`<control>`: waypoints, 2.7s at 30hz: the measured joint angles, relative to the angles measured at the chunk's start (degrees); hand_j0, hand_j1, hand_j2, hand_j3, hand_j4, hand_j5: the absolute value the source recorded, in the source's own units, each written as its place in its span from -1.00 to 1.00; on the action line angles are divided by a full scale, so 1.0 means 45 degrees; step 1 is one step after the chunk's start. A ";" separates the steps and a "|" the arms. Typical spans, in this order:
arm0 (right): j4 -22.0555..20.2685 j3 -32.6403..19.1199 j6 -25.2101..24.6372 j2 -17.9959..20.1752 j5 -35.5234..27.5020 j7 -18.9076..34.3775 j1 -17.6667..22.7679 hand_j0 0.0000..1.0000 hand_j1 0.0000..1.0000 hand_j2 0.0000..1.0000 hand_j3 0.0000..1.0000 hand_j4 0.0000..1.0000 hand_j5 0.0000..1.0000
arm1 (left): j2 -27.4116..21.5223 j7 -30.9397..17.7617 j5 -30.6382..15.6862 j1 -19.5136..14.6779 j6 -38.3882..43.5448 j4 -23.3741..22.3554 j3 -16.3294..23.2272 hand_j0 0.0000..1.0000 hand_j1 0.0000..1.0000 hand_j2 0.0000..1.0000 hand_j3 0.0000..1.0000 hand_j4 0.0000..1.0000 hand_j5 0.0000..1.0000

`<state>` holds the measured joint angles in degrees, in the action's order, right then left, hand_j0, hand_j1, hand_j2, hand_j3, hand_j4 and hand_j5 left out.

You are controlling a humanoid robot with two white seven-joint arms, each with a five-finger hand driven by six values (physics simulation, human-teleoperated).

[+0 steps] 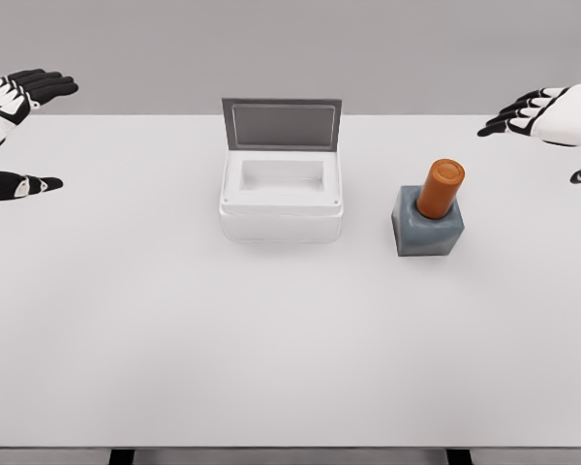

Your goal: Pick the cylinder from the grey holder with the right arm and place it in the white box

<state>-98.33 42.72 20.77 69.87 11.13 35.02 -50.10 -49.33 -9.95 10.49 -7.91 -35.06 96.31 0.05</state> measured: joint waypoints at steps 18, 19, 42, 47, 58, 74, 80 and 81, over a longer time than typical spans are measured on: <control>-0.0221 0.1028 -0.2808 -0.1941 -0.0646 0.0001 -0.0899 1.00 1.00 1.00 1.00 1.00 1.00 | 0.0154 -0.0003 0.0018 0.0020 0.0000 0.0173 0.0088 1.00 1.00 1.00 1.00 1.00 1.00; -0.0192 0.1173 -0.2809 -0.2054 -0.0653 0.0001 -0.0899 1.00 1.00 1.00 1.00 1.00 1.00 | 0.0154 -0.0004 0.0020 0.0039 0.0000 0.0174 0.0088 1.00 1.00 1.00 1.00 1.00 1.00; 0.0639 0.2849 -0.2384 -0.2806 -0.0613 0.0001 -0.0879 0.99 0.99 0.99 0.99 0.99 0.99 | 0.0288 -0.0004 0.0024 0.0039 0.0000 0.0185 0.0088 1.00 1.00 1.00 1.00 1.00 1.00; 0.0809 0.2888 -0.2333 -0.2821 -0.0599 0.0000 -0.0899 0.81 0.81 0.81 0.81 0.81 0.81 | 0.0290 -0.0004 0.0023 0.0039 0.0000 0.0182 0.0088 1.00 1.00 1.00 1.00 1.00 1.00; 0.0807 0.2876 -0.1987 -0.2846 -0.0610 -0.0015 -0.0899 0.27 0.27 0.27 0.27 0.27 0.27 | 0.0345 -0.0004 0.0023 0.0039 0.0000 0.0189 0.0088 1.00 1.00 1.00 1.00 1.00 1.00; 0.0891 0.2559 -0.1312 -0.2824 -0.0605 0.0005 -0.1094 -0.42 -0.42 -0.42 -0.42 -0.42 -0.42 | 0.0349 -0.0004 0.0023 0.0039 0.0000 0.0196 0.0088 1.00 1.00 1.00 1.00 1.00 1.00; 0.0979 0.2231 -0.1169 -0.3166 -0.0573 0.0002 -0.1270 -0.43 -0.43 -0.43 -0.43 -0.43 -0.43 | 0.0349 -0.0004 0.0023 0.0039 0.0000 0.0198 0.0087 1.00 1.00 1.00 1.00 1.00 1.00; 0.1017 0.2217 -0.1164 -0.3304 -0.0563 0.0002 -0.1348 -0.43 -0.43 -0.43 -0.43 -0.43 -0.43 | 0.0349 -0.0004 0.0023 0.0039 0.0000 0.0198 0.0088 1.00 1.00 1.00 1.00 1.00 1.00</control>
<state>-93.75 52.70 15.54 55.00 8.59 35.03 -56.16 -47.76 -9.97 10.59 -7.73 -35.05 97.20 0.44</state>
